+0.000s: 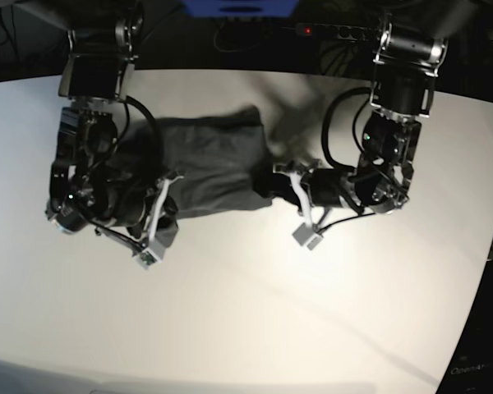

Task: Fold the T-shirt properly
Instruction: 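Open the left gripper and withdraw it from the folded shirt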

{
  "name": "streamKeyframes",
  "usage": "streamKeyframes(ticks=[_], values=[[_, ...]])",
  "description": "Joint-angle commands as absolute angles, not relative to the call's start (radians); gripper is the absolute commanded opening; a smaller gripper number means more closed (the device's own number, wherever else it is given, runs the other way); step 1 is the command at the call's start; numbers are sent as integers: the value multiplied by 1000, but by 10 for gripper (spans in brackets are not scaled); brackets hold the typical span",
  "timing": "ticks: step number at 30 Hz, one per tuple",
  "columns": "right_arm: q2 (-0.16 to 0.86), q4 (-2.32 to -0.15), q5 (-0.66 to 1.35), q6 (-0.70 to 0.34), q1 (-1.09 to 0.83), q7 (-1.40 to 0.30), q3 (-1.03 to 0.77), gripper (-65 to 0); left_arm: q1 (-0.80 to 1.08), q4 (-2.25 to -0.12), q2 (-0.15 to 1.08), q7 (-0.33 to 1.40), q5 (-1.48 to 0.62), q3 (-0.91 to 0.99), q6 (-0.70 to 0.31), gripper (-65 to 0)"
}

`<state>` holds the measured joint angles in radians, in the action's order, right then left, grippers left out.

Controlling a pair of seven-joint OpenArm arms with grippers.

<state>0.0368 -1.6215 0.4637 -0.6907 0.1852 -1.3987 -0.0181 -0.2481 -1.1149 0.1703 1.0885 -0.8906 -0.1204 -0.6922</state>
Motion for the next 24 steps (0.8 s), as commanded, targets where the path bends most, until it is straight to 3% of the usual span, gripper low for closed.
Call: streamKeyframes(ticks=[1, 6, 11, 24], values=[[42, -1643, 481, -698, 206, -1396, -19, -647, -272, -1136, 170, 1067, -937, -117, -698, -625], [48, -1643, 481, -698, 211, -1396, -19, -647, -265, -1270, 179, 1078, -1069, -119, -698, -625], [51, -1643, 481, -698, 213, -1396, -19, -647, -243, -1402, 282, 1142, -1190, -108, -698, -625], [30, -1689, 479, -698, 229, -1396, 65, -647, -77, -1412, 479, 1150, -1204, 16, -698, -625]])
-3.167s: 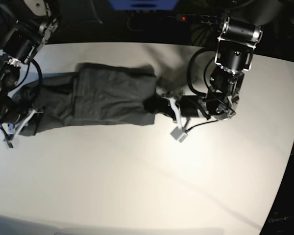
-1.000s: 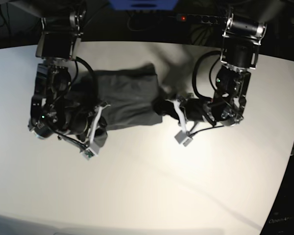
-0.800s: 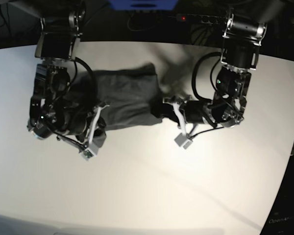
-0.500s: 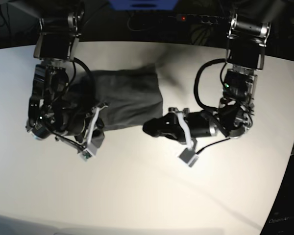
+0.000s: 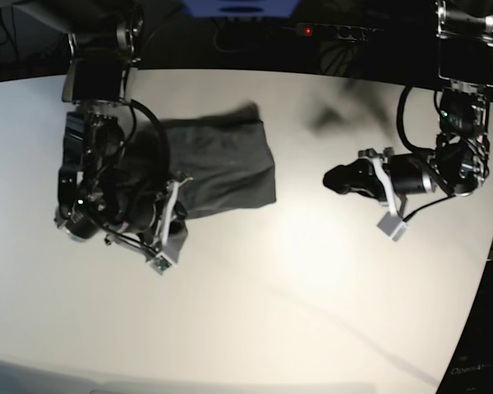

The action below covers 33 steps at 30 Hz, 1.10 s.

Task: Fold the T-shirt properly
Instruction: 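Open the left gripper and withdraw it from the folded shirt, then lower the left gripper and grasp the shirt bundle edge beside the right gripper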

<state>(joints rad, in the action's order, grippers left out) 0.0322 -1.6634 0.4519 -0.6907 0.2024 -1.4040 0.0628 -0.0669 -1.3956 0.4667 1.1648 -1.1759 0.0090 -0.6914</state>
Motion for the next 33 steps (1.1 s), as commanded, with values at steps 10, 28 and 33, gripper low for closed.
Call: streamKeyframes(ticks=[10, 28, 33], values=[[42, -1902, 479, -698, 150, -1396, 97, -647, -42, -1409, 479, 1148, -1119, 15, -698, -625], [65, -1905, 483, -698, 136, -1396, 93, -647, -105, -1277, 211, 1213, -745, 15, -698, -625], [62, -1905, 483, -698, 134, -1396, 93, -647, -140, -1193, 165, 1171, -694, 8, -698, -625]])
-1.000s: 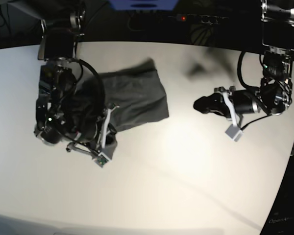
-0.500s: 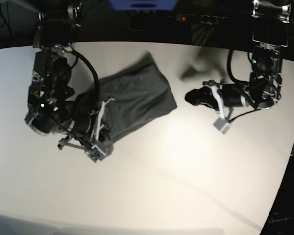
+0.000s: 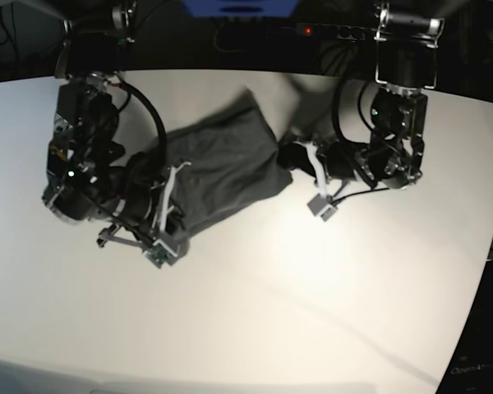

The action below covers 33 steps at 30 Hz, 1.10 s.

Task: Fold the T-shirt properly
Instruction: 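Lower the left gripper and grasp the shirt bundle edge beside the right gripper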

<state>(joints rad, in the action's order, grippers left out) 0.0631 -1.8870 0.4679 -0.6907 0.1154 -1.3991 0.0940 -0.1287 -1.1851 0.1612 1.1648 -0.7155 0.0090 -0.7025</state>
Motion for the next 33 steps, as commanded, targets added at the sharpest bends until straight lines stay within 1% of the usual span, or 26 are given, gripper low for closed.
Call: streamKeyframes(ticks=[1, 5, 14, 22, 29, 33], values=[[62, -1905, 483, -698, 134, -1396, 93, -647, -143, -1175, 162, 1162, -694, 8, -698, -625], [61, -1905, 483, -698, 134, -1396, 93, -647, -174, -1121, 125, 1135, -693, 5, -698, -625], [36, -1931, 486, -698, 133, -1396, 104, -647, -243, -1013, 124, 1076, -693, 7, -698, -625], [18, -1959, 487, -698, 81, -1396, 179, -647, -297, -929, 122, 1009, -693, 7, -698, -625], [-44, -1959, 487, -698, 77, -1396, 189, -647, -321, -906, 94, 1009, -693, 7, -698, -625], [-71, -1956, 486, -698, 91, -1396, 226, -647, -323, -906, 81, 1009, -693, 5, -698, -625]])
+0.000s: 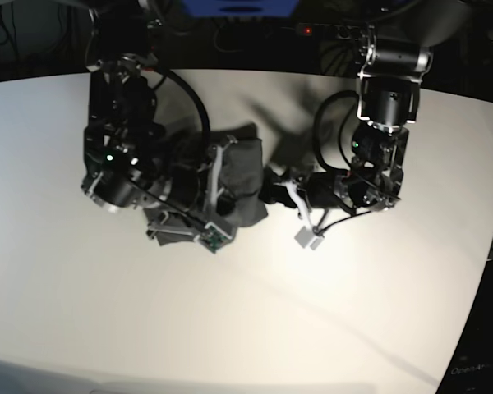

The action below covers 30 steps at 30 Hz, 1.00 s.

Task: Fold the T-shirt properly
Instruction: 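Lower the left gripper and grasp the shirt bundle edge beside the right gripper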

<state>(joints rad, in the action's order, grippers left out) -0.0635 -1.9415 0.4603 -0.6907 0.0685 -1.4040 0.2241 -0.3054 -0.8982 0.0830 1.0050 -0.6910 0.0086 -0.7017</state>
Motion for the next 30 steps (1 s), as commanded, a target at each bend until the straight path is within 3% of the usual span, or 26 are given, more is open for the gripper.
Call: streamKeyframes(ticks=[1, 20, 22, 27, 30], values=[[-81, -1952, 484, -698, 96, -1396, 237, -647, -323, -906, 77, 1009, -693, 5, -698, -625], [-97, -1922, 483, -698, 91, -1396, 272, -638, -318, -915, 77, 1018, -699, 5, -698, -625], [-97, -1900, 484, -698, 91, -1396, 272, -599, -318, -917, 77, 1018, -700, 5, -698, -625], [-91, -1840, 484, -698, 94, -1396, 271, -380, -317, -917, 77, 1018, -700, 5, -698, -625], [-91, -1825, 486, -698, 97, -1385, 272, -308, -315, -917, 77, 1018, -702, 5, -698, -625]])
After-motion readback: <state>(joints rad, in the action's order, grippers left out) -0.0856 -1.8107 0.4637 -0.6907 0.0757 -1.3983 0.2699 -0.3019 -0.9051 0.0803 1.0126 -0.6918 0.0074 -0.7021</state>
